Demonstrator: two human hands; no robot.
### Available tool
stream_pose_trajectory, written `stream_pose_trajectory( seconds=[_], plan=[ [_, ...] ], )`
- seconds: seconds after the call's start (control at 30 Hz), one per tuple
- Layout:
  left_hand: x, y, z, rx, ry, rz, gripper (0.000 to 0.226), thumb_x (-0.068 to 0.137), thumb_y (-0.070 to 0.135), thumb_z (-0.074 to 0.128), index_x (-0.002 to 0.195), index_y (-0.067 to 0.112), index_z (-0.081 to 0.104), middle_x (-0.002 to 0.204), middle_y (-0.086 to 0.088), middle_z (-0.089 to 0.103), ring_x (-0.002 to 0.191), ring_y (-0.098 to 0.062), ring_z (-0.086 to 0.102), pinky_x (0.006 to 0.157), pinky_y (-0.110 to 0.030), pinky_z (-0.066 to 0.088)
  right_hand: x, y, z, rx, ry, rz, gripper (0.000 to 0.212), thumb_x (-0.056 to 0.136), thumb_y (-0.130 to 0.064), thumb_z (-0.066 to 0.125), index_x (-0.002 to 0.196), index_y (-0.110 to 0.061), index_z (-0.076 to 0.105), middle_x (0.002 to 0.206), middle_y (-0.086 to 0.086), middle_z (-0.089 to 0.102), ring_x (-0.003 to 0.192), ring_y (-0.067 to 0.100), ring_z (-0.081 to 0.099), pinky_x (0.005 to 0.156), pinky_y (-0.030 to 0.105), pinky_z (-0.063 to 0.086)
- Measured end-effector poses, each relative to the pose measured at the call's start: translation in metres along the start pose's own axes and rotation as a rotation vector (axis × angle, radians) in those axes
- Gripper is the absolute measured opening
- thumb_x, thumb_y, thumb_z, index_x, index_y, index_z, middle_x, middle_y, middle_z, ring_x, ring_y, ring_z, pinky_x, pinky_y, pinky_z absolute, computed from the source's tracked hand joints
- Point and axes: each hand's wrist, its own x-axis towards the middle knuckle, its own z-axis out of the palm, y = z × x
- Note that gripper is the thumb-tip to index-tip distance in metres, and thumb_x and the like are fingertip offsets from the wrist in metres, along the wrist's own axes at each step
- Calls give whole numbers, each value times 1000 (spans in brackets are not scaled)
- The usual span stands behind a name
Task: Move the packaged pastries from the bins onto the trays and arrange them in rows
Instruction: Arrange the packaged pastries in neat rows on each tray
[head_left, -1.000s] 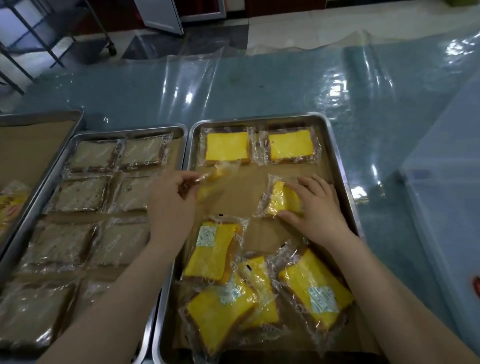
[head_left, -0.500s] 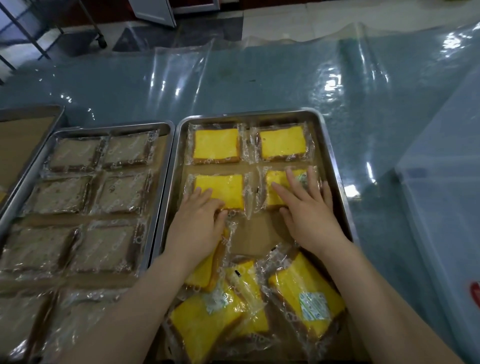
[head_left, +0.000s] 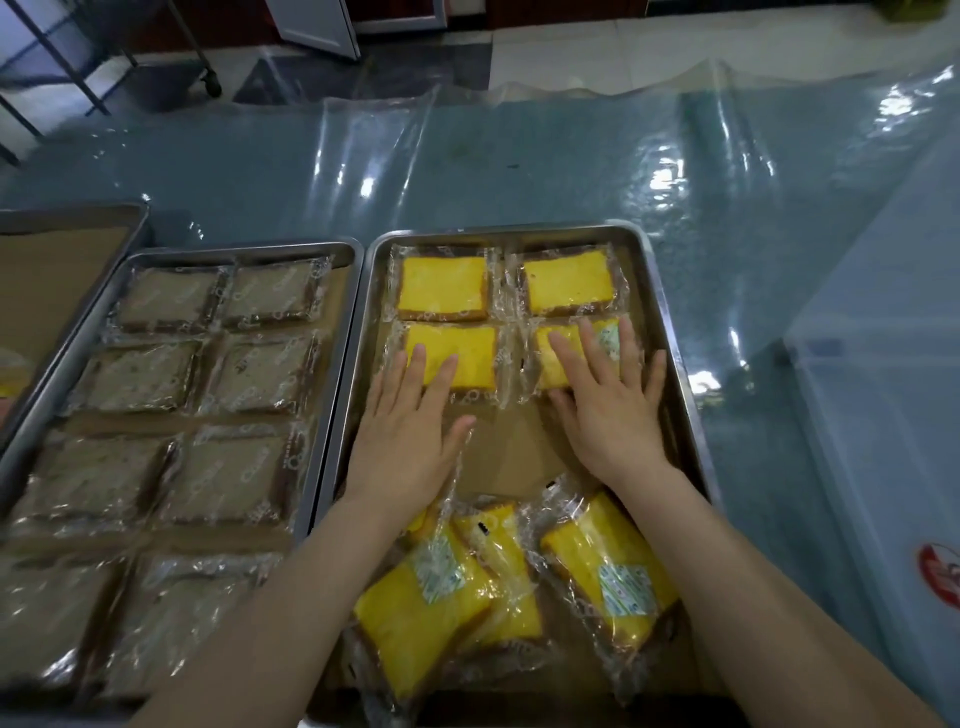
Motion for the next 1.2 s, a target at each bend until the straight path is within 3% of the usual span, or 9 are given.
stream_pose_trajectory(
  seconds=[0.07, 0.13, 0.2, 0.3, 0.5, 0.7, 0.93, 1.07, 1.2],
  plan=[
    [-19, -1, -5, -124, 19, -22, 64, 91, 55, 19, 148, 27, 17, 158, -2, 2, 144, -16, -3, 115, -34, 1, -11, 0, -13, 125, 124, 5, 47, 97, -39, 43, 141, -25, 39, 151, 4, 33, 142, 32, 16, 114, 50, 13],
    [-44, -6, -6, -185, 23, -67, 58, 94, 48, 32, 146, 25, 23, 157, 0, 7, 143, -16, 3, 114, -33, 8, -30, 3, -24, 235, 204, 45, 34, 92, -30, 54, 122, -15, 58, 127, 6, 52, 120, 24, 43, 100, 34, 34],
    [-68, -12, -6, -225, -15, -108, 57, 94, 45, 38, 146, 28, 22, 157, 4, 5, 143, -15, 3, 113, -33, 11, -59, 3, -29, 303, 156, 153, 23, 88, -25, 61, 110, -16, 63, 111, -1, 50, 98, 10, 44, 83, 24, 34],
    [-93, -17, -2, -262, -102, -102, 58, 93, 50, 34, 146, 29, 22, 157, 6, 5, 143, -11, 1, 113, -31, 11, -107, -2, -30, 310, 39, 249, 22, 86, -30, 66, 106, -21, 63, 103, -8, 47, 90, 11, 50, 75, 23, 37],
    [-117, -17, 2, -304, -212, -54, 73, 87, 62, 34, 148, 30, 10, 153, 7, -15, 137, -5, -19, 111, -27, -1, -155, -17, -30, 77, -223, 224, 73, 86, -60, 48, 147, -28, 25, 152, -4, 29, 136, 22, 26, 109, 38, 30],
    [-117, -19, -5, -295, -350, -67, 88, 80, 69, 44, 149, 34, 0, 152, 8, -24, 135, -4, -23, 111, -32, 1, -165, -20, -29, 20, -360, 191, 104, 76, -77, 46, 151, -27, -5, 160, -3, -2, 145, 23, 2, 115, 44, 14],
    [-126, -25, -8, -337, -404, -22, 103, 71, 66, 62, 147, 38, -3, 146, 15, -29, 136, -3, -20, 113, -34, 5, -165, -28, -34, -10, -125, 148, 84, 84, -52, 59, 151, -31, 12, 160, 3, -4, 144, 27, -9, 115, 46, 5],
    [-126, -28, -9, -356, -337, -29, 86, 84, 37, 64, 148, 37, 7, 153, 13, -17, 142, -6, -8, 113, -29, 11, -165, -28, -33, -11, -250, 117, 95, 75, -60, 65, 149, -35, 12, 160, -1, 1, 145, 25, -2, 115, 47, 9],
    [-133, -22, -4, -312, -245, -48, 86, 79, 10, 59, 147, 33, 12, 156, 11, -4, 142, -11, 12, 107, -27, 29, -160, -21, -31, 112, -235, 131, 85, 79, -41, 69, 145, -26, 19, 157, -3, 20, 146, 17, 6, 116, 40, 10]
  ],
)
